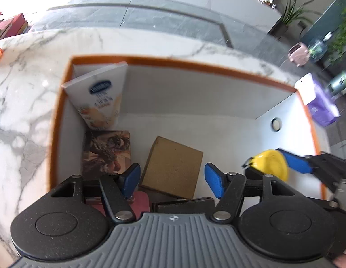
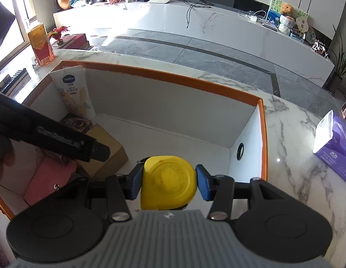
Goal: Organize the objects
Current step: 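Lower the brown cardboard box into the orange box with the left gripper and open it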
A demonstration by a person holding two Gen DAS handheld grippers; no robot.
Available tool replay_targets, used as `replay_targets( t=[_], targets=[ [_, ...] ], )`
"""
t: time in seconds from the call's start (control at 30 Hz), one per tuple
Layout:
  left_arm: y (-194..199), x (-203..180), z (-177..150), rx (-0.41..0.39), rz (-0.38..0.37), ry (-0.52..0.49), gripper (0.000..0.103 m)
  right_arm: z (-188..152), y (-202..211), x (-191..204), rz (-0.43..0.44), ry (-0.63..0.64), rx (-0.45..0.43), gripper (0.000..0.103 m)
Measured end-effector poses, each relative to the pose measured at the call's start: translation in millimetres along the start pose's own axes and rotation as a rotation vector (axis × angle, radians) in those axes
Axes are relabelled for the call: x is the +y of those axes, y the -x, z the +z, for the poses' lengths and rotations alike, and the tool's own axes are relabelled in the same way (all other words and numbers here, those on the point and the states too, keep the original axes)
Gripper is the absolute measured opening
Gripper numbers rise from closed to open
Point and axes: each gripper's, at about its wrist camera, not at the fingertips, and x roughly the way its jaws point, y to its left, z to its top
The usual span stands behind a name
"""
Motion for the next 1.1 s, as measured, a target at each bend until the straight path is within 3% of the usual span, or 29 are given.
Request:
replay_targets(
  t=[0.1, 0.2, 0.4, 0.6, 0.97, 1.1],
  targets=[
    [28, 20, 0, -0.051, -0.037, 0.037, 0.065, 7, -3, 7, -0.002, 0.030, 0.004, 0.052],
    [48, 31, 2, -0.085, -0.015, 0.044, 0.065, 17, -15, 17, -0.006, 0.067, 0.033, 0.052],
    [62, 41, 0, -0.142, 0.000, 0.039, 0.062, 28, -39, 31, -0.011, 0.116, 0.116, 0.052],
    [64, 47, -2, -0.167, -0.046, 0.041, 0.059, 35, -43, 43, 0.025, 0.124, 0.116, 0.052],
    [84, 52, -5, -0.262, -0.082, 0.013, 0.059, 41, -50, 35, 0.080, 0.038, 0.149, 0.052],
    [88, 59, -5, -0.283, -0.078, 0.021, 0.059, 49, -45, 29, 0.048, -0.013, 0.138, 0.052]
  ],
)
